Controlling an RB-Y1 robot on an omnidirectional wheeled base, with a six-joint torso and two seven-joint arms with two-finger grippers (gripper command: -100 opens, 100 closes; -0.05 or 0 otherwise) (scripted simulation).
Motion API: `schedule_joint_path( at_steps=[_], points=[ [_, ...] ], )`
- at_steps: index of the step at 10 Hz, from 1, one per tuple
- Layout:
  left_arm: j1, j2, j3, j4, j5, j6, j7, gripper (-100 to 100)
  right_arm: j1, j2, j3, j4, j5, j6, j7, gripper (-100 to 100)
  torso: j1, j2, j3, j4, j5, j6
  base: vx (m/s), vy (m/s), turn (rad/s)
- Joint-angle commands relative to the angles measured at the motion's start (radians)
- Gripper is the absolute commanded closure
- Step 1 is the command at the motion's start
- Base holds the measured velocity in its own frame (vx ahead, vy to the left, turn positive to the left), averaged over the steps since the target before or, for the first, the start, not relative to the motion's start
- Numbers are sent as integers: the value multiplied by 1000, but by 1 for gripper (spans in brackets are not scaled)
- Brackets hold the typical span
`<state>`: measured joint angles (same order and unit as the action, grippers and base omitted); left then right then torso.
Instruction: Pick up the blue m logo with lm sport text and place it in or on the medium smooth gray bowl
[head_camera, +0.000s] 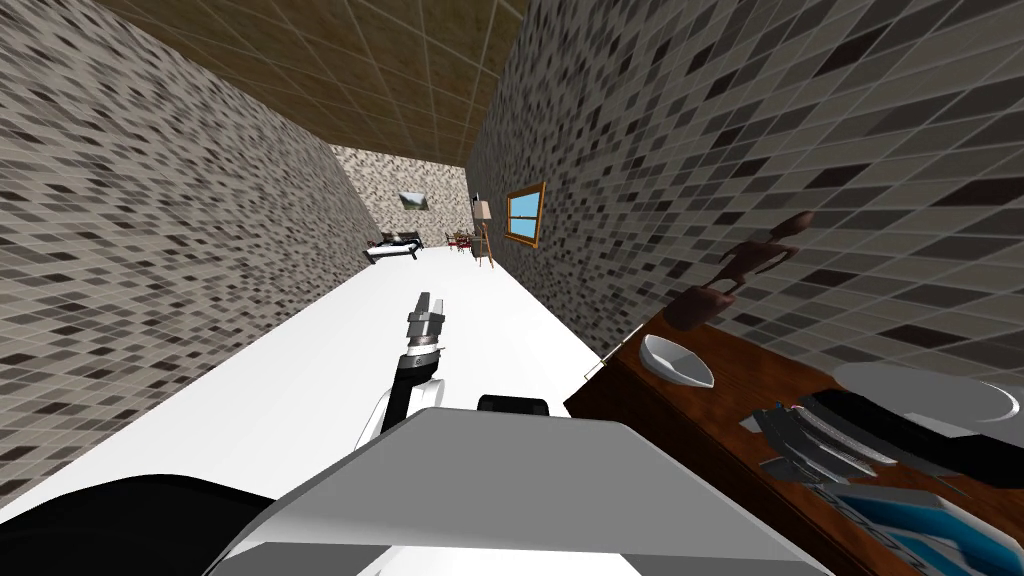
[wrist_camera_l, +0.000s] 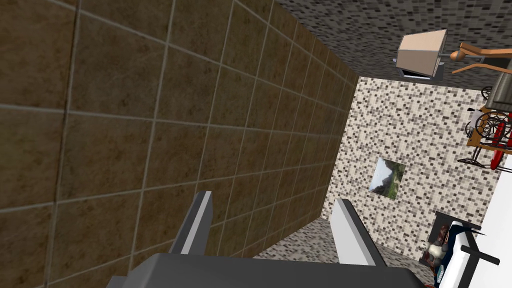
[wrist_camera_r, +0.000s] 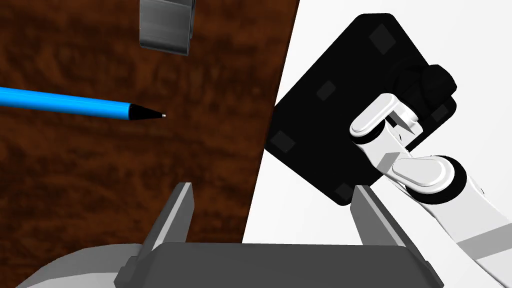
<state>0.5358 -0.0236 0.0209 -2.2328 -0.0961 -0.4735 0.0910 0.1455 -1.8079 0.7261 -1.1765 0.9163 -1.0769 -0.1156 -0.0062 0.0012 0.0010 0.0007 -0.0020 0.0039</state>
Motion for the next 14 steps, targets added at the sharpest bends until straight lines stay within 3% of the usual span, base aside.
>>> schedule_joint_path(
  at_steps=[1, 6, 7, 8, 9, 10, 11, 12, 14],
  points=[
    [0, 0, 0, 0, 0, 0, 0, 0, 19, -50, 8, 23, -2, 0, -2, -100, 0, 0, 0, 0, 0, 0, -32, -45, 72],
    [0, 0, 0, 0, 0, 0, 0, 0, 27, -112, 18, 85, 33, -17, -24, -100, 1, 1, 0, 0, 0, 0, -37, -35, 63],
    [0, 0, 0, 0, 0, 0, 0, 0, 32, -107, 21, 74, 15, -7, -11, -100, 1, 2, 1, 0, 0, 0, -25, -20, 13],
    [0, 0, 0, 0, 0, 0, 0, 0, 32, -109, 21, 76, 16, -8, -12, 0, 2, 0, 0, 0, 0, 0, 0, 0, 0],
    [0, 0, 0, 0, 0, 0, 0, 0, 44, -80, 26, 88, 25, 16, -8, -100, 3, -1, 0, 0, 0, 0, 1, 9, 62],
    [0, 0, 0, 0, 0, 0, 0, 0, 50, -66, 28, 95, 29, 28, -6, -100, 3, -2, -1, 0, 0, 0, 6, 17, 48],
    [0, 0, 0, 0, 0, 0, 0, 0, 44, -70, 24, 100, 29, 12, -4, -100, 4, -2, -1, -1, 1, 0, 3, 7, 2],
    [0, 0, 0, 0, 0, 0, 0, 0, 45, -70, 25, 101, 28, 16, -2, 100, 4, -2, -1, -1, 1, 0, 0, 0, 0],
    [0, 0, 0, 0, 0, 0, 0, 0, 45, -70, 25, 101, 28, 15, -2, 100, 3, -2, -1, 0, 1, 0, 0, 0, 0]
  ],
)
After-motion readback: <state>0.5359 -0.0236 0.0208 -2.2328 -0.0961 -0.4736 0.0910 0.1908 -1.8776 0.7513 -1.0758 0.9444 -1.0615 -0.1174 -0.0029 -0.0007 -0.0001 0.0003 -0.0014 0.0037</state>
